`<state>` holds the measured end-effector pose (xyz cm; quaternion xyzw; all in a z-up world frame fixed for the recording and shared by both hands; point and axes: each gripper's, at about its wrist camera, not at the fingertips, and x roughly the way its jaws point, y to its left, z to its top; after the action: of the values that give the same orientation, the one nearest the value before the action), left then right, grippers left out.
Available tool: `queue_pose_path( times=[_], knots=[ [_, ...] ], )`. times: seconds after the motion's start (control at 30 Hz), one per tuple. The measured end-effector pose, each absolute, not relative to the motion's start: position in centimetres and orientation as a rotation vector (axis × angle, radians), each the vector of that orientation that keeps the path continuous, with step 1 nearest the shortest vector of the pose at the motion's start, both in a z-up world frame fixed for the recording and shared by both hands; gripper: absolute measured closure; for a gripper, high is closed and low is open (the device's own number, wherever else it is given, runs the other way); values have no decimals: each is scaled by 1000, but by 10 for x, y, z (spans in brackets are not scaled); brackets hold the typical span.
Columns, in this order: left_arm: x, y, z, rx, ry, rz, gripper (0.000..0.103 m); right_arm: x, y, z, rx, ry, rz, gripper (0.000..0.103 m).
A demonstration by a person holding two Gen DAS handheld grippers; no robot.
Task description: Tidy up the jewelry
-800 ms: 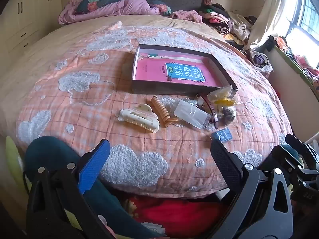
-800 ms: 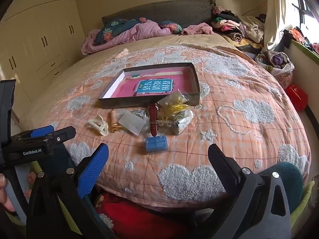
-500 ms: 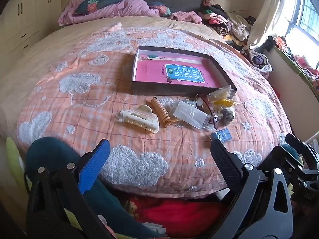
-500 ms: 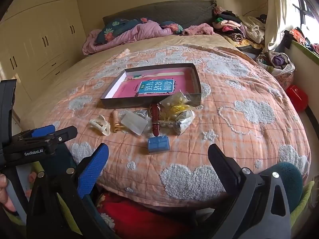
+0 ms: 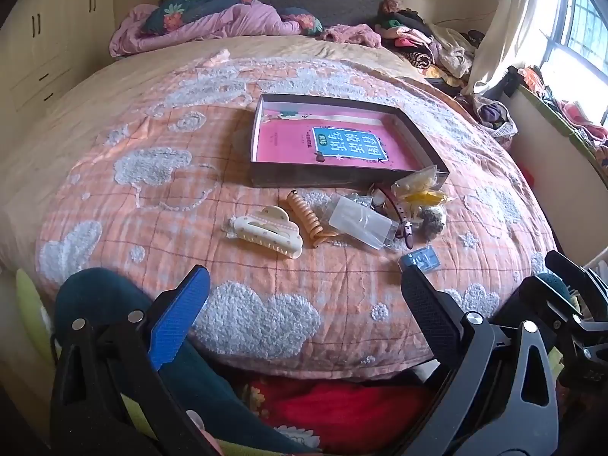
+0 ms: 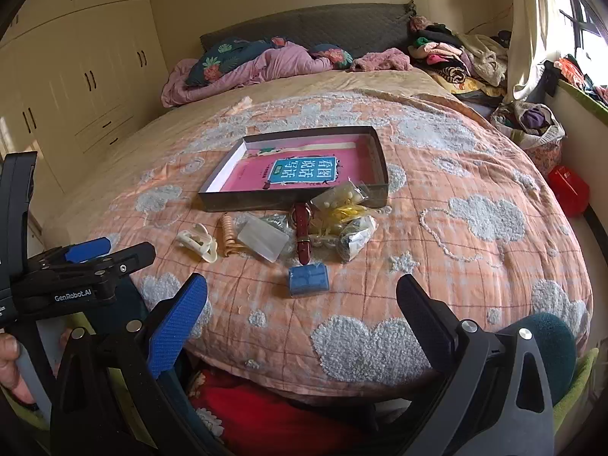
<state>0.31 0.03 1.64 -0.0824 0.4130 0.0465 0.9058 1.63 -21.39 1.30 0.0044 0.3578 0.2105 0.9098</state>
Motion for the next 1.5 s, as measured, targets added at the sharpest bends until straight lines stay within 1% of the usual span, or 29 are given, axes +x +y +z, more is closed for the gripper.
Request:
queue_pose_path(
  times=[1.5],
  knots=[
    [-7,-3,16,-161,819,96,9,13,-211,18,8,729,448,4]
  ],
)
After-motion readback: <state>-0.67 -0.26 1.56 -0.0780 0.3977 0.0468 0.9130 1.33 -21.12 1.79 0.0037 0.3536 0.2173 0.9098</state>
